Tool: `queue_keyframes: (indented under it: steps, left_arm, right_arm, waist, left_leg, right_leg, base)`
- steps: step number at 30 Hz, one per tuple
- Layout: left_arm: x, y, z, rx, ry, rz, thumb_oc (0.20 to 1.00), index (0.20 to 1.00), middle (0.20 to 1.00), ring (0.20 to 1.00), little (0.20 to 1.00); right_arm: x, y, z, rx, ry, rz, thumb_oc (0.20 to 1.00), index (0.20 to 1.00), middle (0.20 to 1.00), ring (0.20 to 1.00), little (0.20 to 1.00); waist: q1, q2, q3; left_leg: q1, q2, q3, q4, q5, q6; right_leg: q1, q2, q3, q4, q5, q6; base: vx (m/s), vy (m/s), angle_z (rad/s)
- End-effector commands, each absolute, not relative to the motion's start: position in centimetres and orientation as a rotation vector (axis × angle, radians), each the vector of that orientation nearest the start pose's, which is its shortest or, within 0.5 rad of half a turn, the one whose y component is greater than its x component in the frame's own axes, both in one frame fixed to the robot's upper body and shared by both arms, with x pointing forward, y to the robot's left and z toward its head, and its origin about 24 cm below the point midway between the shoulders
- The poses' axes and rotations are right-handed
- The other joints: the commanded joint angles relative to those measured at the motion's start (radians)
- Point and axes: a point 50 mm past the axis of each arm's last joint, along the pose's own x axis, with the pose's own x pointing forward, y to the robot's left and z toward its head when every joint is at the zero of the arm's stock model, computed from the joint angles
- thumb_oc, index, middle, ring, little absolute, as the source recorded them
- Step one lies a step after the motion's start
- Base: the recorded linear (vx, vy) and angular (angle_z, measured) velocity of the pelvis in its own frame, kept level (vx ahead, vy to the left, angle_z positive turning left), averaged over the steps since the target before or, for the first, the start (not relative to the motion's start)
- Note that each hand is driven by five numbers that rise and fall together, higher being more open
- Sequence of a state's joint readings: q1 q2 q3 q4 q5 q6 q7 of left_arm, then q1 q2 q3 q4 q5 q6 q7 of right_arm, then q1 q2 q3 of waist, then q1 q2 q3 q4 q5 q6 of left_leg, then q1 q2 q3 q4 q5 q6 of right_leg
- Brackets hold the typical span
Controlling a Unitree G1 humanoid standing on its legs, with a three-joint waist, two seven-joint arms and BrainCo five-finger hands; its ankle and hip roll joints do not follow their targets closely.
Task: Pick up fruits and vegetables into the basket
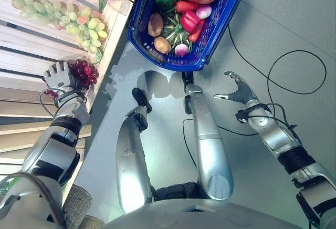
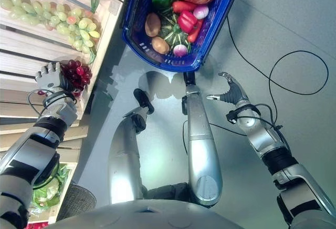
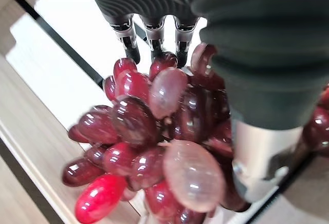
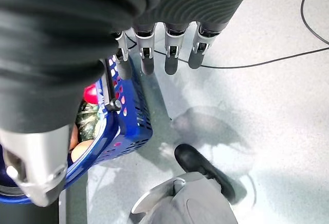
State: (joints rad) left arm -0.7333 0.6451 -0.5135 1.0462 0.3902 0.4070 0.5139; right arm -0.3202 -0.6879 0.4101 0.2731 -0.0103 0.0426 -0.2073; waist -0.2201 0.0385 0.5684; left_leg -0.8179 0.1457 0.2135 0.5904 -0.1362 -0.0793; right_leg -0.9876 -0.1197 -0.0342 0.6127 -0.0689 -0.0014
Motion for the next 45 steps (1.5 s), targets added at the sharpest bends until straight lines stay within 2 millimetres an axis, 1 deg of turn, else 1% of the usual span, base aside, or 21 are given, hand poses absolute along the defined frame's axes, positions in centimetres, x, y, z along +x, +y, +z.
queue_keyframes:
  steps: [1,7,10,11,18,23,27,31,34,36,38,39,40,41,43,45]
  left_arm:
    - [31.6,34.2,5.8,1.474,0.533,0.619,1.000,1.000,1.000,1.000,1.000]
    - [32.0,34.1,6.4,1.426,0.505,0.656,1.000,1.000,1.000,1.000,1.000]
    - [32.3,33.8,6.4,1.403,0.503,0.626,1.000,1.000,1.000,1.000,1.000]
    - [32.7,33.4,6.4,1.411,0.503,0.589,0.200,0.200,0.200,0.200,0.200]
    - [33.1,32.3,5.9,1.432,0.460,0.507,0.200,0.200,0.200,0.200,0.200]
    - [33.2,32.0,5.7,1.439,0.444,0.479,0.200,0.200,0.200,0.200,0.200]
    - [33.2,31.8,5.4,1.392,0.436,0.467,0.200,0.200,0.200,0.200,0.200]
    - [33.0,31.5,4.9,1.294,0.433,0.472,0.200,0.200,0.200,0.200,0.200]
    - [32.7,31.2,3.9,1.057,0.447,0.487,0.200,0.200,0.200,0.200,0.200]
    - [32.7,30.8,3.4,0.826,0.443,0.496,0.200,0.200,0.200,0.200,0.200]
    - [32.8,30.1,3.0,0.531,0.417,0.474,0.200,0.200,0.200,0.200,0.200]
    - [32.8,29.8,2.9,0.426,0.409,0.459,0.200,0.200,0.200,0.200,0.200]
    - [32.8,29.7,2.8,0.353,0.395,0.437,0.200,0.200,0.200,0.200,0.200]
    - [33.0,28.9,2.8,0.220,0.363,0.383,0.200,0.200,0.200,0.200,0.200]
    - [33.0,28.5,2.8,0.124,0.335,0.334,0.200,0.200,0.200,0.200,0.200]
    - [32.9,27.4,3.0,-0.061,0.269,0.242,0.200,0.200,0.200,0.200,0.200]
  right_arm:
    - [29.6,-21.4,5.7,-0.774,0.021,0.081,1.000,1.000,1.000,1.000,1.000]
    - [29.7,-21.4,5.6,-0.764,0.018,0.078,1.000,1.000,1.000,1.000,1.000]
    - [29.8,-21.3,5.6,-0.758,0.019,0.079,1.000,1.000,1.000,1.000,1.000]
    - [29.8,-21.2,5.6,-0.752,0.018,0.082,1.000,1.000,1.000,1.000,1.000]
    - [29.9,-21.3,5.7,-0.753,0.009,0.085,1.000,1.000,1.000,1.000,1.000]
    - [29.9,-21.3,5.8,-0.755,0.001,0.079,1.000,1.000,1.000,1.000,1.000]
    - [29.8,-21.4,5.6,-0.751,0.005,0.076,1.000,1.000,1.000,1.000,1.000]
    - [29.6,-21.4,5.4,-0.749,0.006,0.075,1.000,1.000,1.000,1.000,1.000]
    - [29.4,-21.4,5.1,-0.748,0.010,0.078,1.000,1.000,1.000,1.000,1.000]
    - [29.3,-21.3,4.9,-0.745,0.012,0.078,1.000,1.000,1.000,1.000,1.000]
    - [29.1,-21.2,4.7,-0.742,0.017,0.077,1.000,1.000,1.000,1.000,1.000]
    - [29.1,-21.2,4.6,-0.742,0.020,0.077,1.000,1.000,1.000,1.000,1.000]
    - [29.0,-21.2,4.6,-0.741,0.024,0.076,1.000,1.000,1.000,1.000,1.000]
    - [28.9,-21.1,4.5,-0.740,0.028,0.073,1.000,1.000,1.000,1.000,1.000]
    - [28.8,-21.2,4.5,-0.740,0.034,0.069,1.000,1.000,1.000,1.000,1.000]
    - [28.6,-21.5,4.6,-0.740,0.046,0.064,1.000,1.000,1.000,1.000,1.000]
  waist:
    - [-0.003,-0.014,-0.048]
    - [-0.003,-0.021,-0.048]
    - [-0.002,-0.023,-0.048]
    - [-0.002,-0.025,-0.048]
    - [-0.002,-0.025,-0.048]
    - [-0.004,-0.025,-0.048]
    - [-0.002,-0.026,-0.048]
    - [0.000,-0.027,-0.048]
    - [0.005,-0.029,-0.048]
    - [0.011,-0.030,-0.048]
    - [0.017,-0.030,-0.048]
    - [0.020,-0.029,-0.048]
    - [0.022,-0.029,-0.048]
    - [0.027,-0.027,-0.048]
    - [0.032,-0.025,-0.048]
    - [0.042,-0.020,-0.048]
  left_leg:
    - [-0.064,-0.009,0.036,0.016,-0.043,0.031]
    - [-0.094,-0.007,0.032,0.025,-0.045,0.031]
    - [-0.101,-0.008,0.028,0.027,-0.046,0.032]
    - [-0.110,-0.009,0.024,0.030,-0.046,0.032]
    - [-0.102,-0.010,0.026,0.018,-0.043,0.031]
    - [-0.100,-0.008,0.030,0.017,-0.042,0.029]
    - [-0.094,-0.009,0.030,0.012,-0.040,0.029]
    - [-0.093,-0.010,0.028,0.011,-0.039,0.029]
    - [-0.083,-0.012,0.024,0.007,-0.037,0.031]
    - [-0.076,-0.015,0.020,0.005,-0.035,0.034]
    - [-0.066,-0.017,0.014,0.003,-0.035,0.036]
    - [-0.062,-0.019,0.011,0.003,-0.036,0.039]
    - [-0.058,-0.020,0.009,0.004,-0.036,0.039]
    - [-0.046,-0.022,0.008,-0.001,-0.036,0.041]
    - [-0.033,-0.025,0.007,-0.004,-0.036,0.043]
    - [-0.009,-0.029,0.006,-0.010,-0.035,0.048]
  right_leg:
    - [-0.011,0.008,-0.034,0.026,-0.086,0.061]
    - [-0.037,0.010,-0.034,0.029,-0.083,0.060]
    - [-0.043,0.011,-0.034,0.030,-0.081,0.060]
    - [-0.049,0.013,-0.035,0.031,-0.079,0.061]
    - [-0.044,0.009,-0.038,0.021,-0.074,0.063]
    - [-0.044,0.007,-0.038,0.017,-0.071,0.063]
    - [-0.038,0.006,-0.039,0.014,-0.071,0.064]
    - [-0.036,0.006,-0.041,0.014,-0.072,0.063]
    - [-0.024,0.007,-0.043,0.015,-0.075,0.063]
    - [-0.016,0.008,-0.045,0.017,-0.080,0.061]
    - [-0.005,0.007,-0.048,0.022,-0.086,0.061]
    - [0.000,0.007,-0.050,0.026,-0.090,0.061]
    - [0.004,0.006,-0.050,0.028,-0.093,0.061]
    - [0.016,0.003,-0.054,0.027,-0.095,0.061]
    - [0.029,0.001,-0.058,0.026,-0.098,0.062]
    - [0.051,-0.003,-0.063,0.026,-0.099,0.063]
  base:
    - [-0.01,0.016,-0.03]
    - [0.00,0.002,-0.01]
    - [0.00,0.000,0.00]
    - [-0.01,-0.031,0.00]
    - [0.00,0.003,0.03]
    - [0.00,0.003,-0.01]
    - [0.00,0.000,0.02]
    - [0.00,0.000,0.00]
    - [0.00,0.000,0.00]
    - [0.00,0.000,0.00]
    - [0.00,0.000,0.00]
    - [0.00,0.002,0.04]
    - [0.00,0.006,0.06]
    - [0.00,0.007,0.05]
    - [0.00,0.009,0.04]
    - [0.01,0.016,0.03]
